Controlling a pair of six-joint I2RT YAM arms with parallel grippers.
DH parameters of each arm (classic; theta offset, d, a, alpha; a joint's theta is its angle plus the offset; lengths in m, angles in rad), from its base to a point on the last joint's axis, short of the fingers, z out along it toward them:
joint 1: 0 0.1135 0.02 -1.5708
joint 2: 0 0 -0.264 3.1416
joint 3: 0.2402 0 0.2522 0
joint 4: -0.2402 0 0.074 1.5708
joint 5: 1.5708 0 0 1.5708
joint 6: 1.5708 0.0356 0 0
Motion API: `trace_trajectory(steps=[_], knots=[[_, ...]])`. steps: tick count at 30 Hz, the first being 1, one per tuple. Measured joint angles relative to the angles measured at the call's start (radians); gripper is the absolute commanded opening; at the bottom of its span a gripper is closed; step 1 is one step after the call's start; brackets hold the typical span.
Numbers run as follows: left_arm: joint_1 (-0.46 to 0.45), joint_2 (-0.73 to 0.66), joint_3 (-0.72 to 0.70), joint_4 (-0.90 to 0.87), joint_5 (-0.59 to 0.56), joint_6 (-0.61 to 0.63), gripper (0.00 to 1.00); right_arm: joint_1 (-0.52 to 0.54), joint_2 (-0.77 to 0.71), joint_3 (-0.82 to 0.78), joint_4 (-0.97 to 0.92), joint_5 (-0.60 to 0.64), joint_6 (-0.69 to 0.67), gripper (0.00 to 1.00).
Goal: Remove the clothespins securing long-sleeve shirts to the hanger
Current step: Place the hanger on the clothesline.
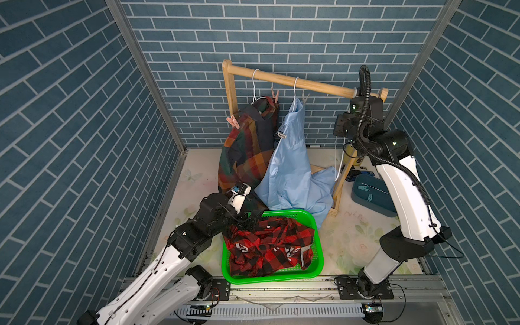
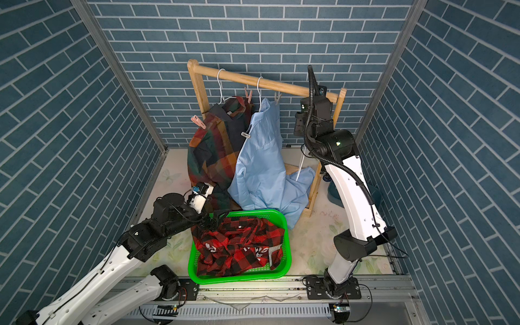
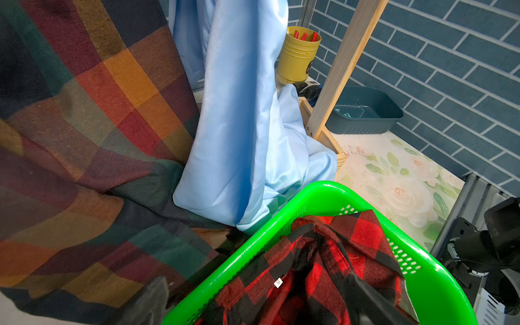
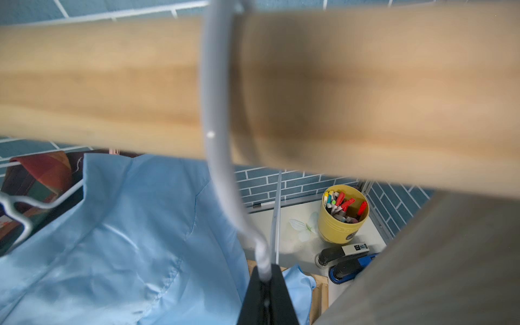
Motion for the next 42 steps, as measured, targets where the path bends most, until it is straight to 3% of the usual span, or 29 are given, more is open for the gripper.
trace_trajectory(steps=[6,11,13,22,30,33,38,42], knots=[[0.000,0.002,0.000,0.000,0.000,-0.003,1.00,0.000,-0.080,-0.129,0.082,-0.025,0.006,0.02],[0.000,0.010,0.000,0.000,-0.002,-0.003,1.00,-0.004,-0.115,-0.190,0.086,-0.055,0.038,0.39],[0.000,0.009,0.000,0.000,-0.007,-0.003,1.00,-0.005,-0.116,-0.205,0.080,-0.077,0.049,0.50],[0.000,-0.037,0.016,-0.084,-0.034,-0.019,1.00,-0.007,-0.127,-0.211,0.074,-0.193,0.059,0.79],[0.000,-0.025,0.176,-0.317,-0.059,-0.109,1.00,-0.003,-0.185,-0.211,0.034,-0.216,0.076,0.87],[0.000,-0.047,0.193,-0.412,-0.059,-0.174,1.00,0.003,-0.233,-0.244,0.023,-0.208,0.083,0.99],[-0.021,-0.059,0.149,-0.541,-0.038,-0.330,1.00,0.006,-0.322,-0.297,-0.012,-0.206,0.083,0.99],[-0.138,-0.035,0.050,-0.562,-0.057,-0.451,1.00,0.009,-0.369,-0.334,-0.030,-0.208,0.083,0.99]])
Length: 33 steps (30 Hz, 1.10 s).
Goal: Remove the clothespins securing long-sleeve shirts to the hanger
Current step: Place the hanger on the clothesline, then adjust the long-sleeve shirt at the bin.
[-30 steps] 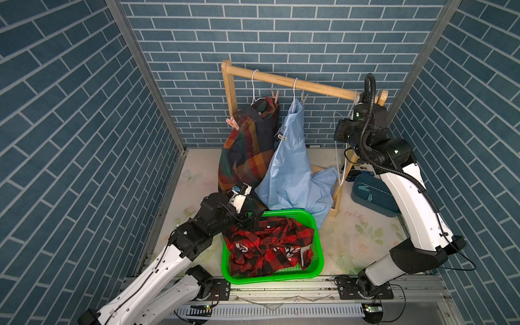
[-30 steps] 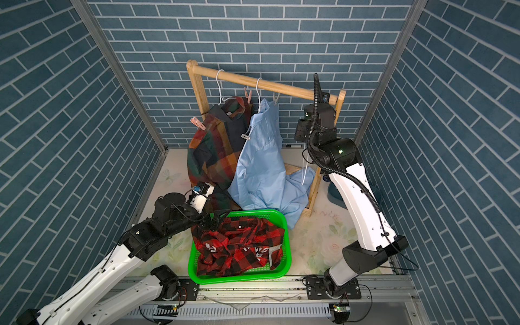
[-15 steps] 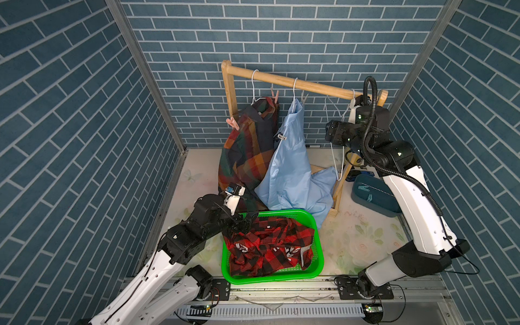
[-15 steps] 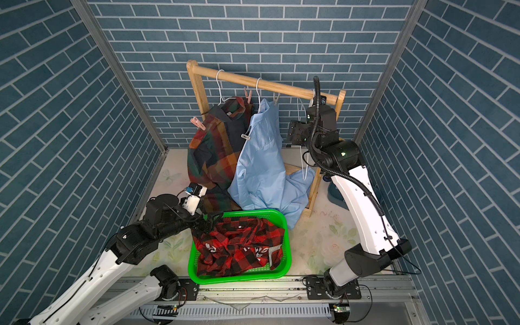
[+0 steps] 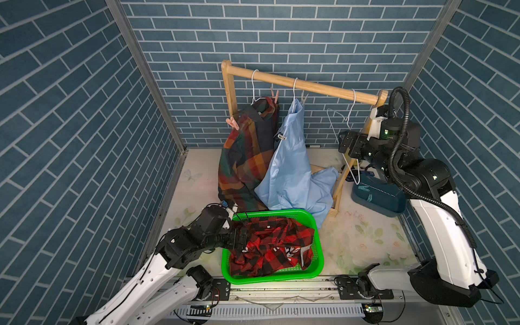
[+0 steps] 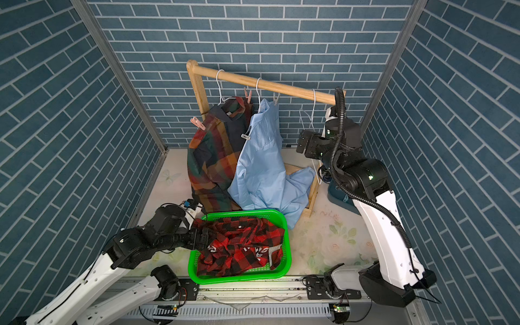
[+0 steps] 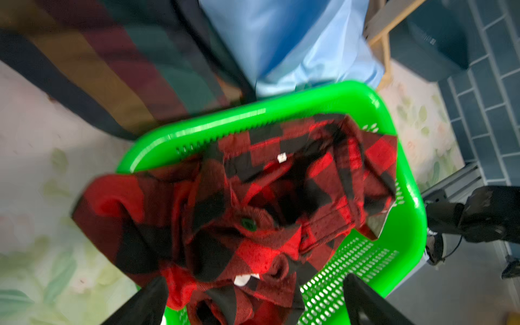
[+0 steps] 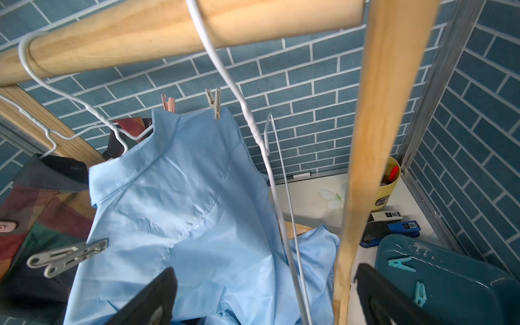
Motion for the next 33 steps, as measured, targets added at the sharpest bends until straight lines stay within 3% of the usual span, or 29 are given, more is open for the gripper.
trace_trajectory(steps=[4,7,19,23,28,33], knots=[[-0.158,0.142,-0.020,0.049,-0.052,-0.095,1.00,0.005,-0.030,-0.018,-0.042,0.000,-0.001,0.99],[-0.222,0.264,-0.038,0.129,-0.071,-0.136,1.00,0.007,-0.058,-0.023,-0.069,0.001,-0.008,0.99],[-0.303,0.659,-0.070,0.436,-0.063,-0.189,1.00,0.007,-0.159,-0.026,-0.153,0.034,-0.054,0.99],[-0.334,0.802,-0.002,0.465,-0.066,-0.187,1.00,0.007,-0.168,-0.050,-0.151,0.038,-0.064,0.99],[-0.361,0.876,0.092,0.496,-0.062,-0.168,1.00,0.007,-0.161,-0.070,-0.141,0.031,-0.064,0.99],[-0.364,0.796,0.148,0.372,-0.109,-0.104,1.00,0.007,-0.148,-0.077,-0.123,-0.007,-0.064,0.99]])
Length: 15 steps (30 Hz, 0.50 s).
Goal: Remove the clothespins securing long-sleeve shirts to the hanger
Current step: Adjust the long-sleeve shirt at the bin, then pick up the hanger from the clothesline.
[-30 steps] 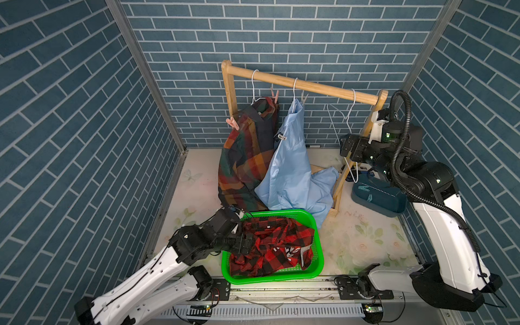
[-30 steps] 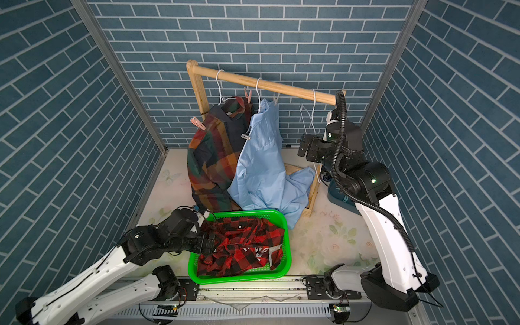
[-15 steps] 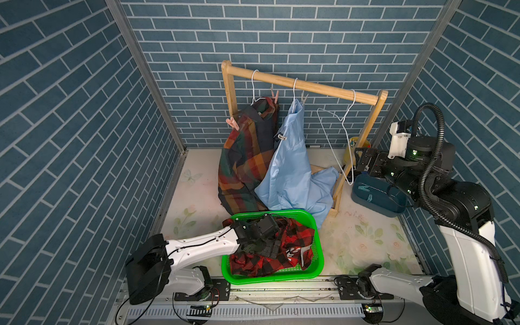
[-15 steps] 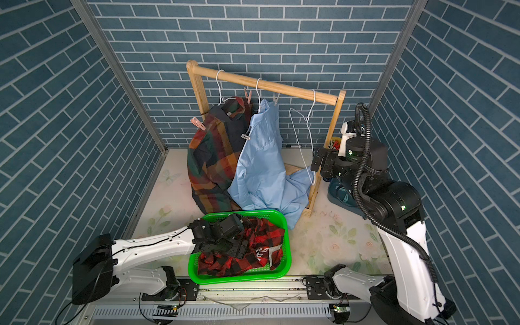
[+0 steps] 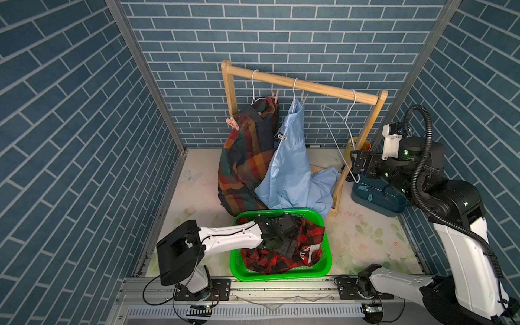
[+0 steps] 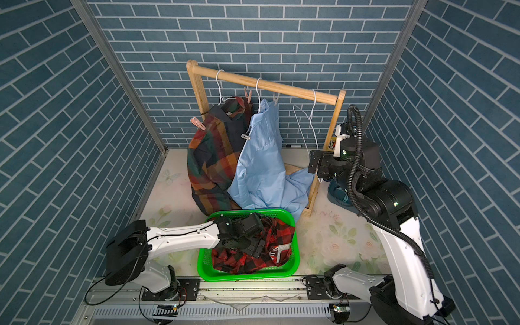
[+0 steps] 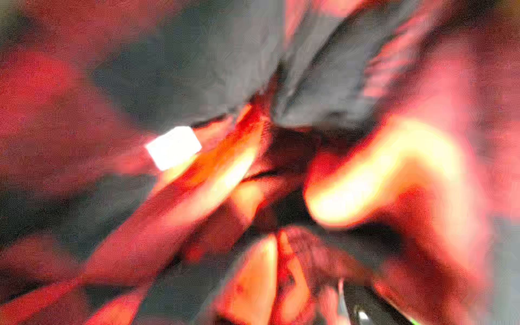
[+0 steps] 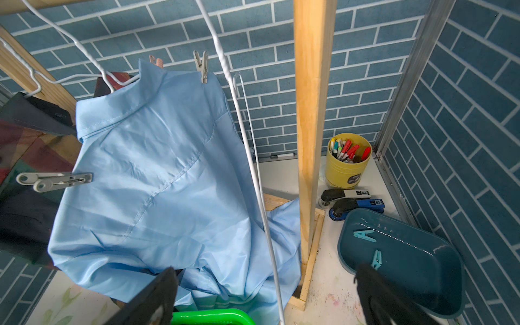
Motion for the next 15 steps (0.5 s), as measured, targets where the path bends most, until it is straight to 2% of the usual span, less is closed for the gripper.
trace_trajectory(steps=[8,11,15], knots=[[0.033,-0.287,0.105,-0.202,-0.041,0.103,1.00,0.016,0.092,0.064,0.018,-0.063,0.000,0.99],[0.062,-0.357,0.120,-0.242,-0.039,0.128,1.00,0.077,0.151,0.128,0.019,-0.037,-0.010,0.99],[0.174,-0.438,0.143,-0.275,-0.021,0.163,1.00,0.181,0.285,0.303,0.013,0.016,-0.034,0.99]])
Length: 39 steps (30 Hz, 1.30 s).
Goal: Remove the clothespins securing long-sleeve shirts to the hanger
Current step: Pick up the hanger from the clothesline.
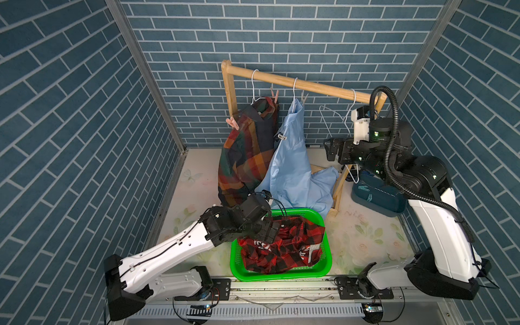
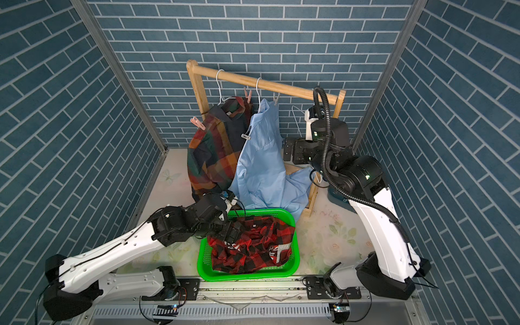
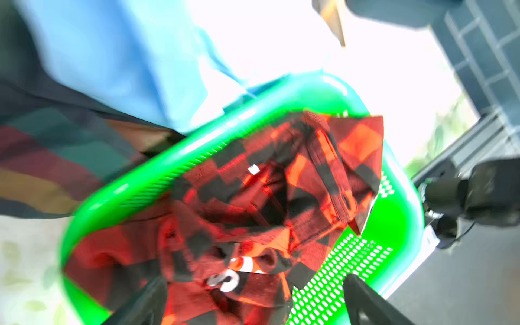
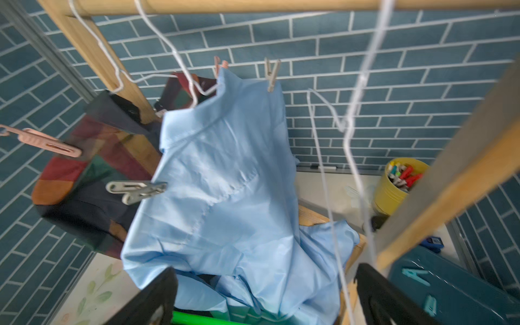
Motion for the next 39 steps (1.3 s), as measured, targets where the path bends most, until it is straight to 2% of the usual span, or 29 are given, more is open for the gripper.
trace_trajectory(steps=[7,13,19,28,34,39], knots=[[0.255,-0.163,0.045,-0.035,0.066,0.085,1.00,0.083,0.213,0.230,-0.011,0.063,0.002,0.99],[0.405,-0.188,0.034,-0.014,0.154,0.148,1.00,0.131,0.312,0.272,-0.006,0.101,0.031,0.97],[0.428,-0.130,-0.071,0.070,0.230,0.177,1.00,0.133,0.446,0.426,0.008,0.150,0.089,0.90],[0.432,-0.117,-0.184,0.181,0.290,0.208,1.00,0.125,0.586,0.524,0.060,0.210,0.150,0.84],[0.438,-0.140,-0.256,0.241,0.308,0.222,1.00,0.123,0.640,0.524,0.082,0.255,0.179,0.72],[0.441,-0.150,-0.302,0.273,0.325,0.223,1.00,0.119,0.645,0.524,0.101,0.292,0.174,0.57]])
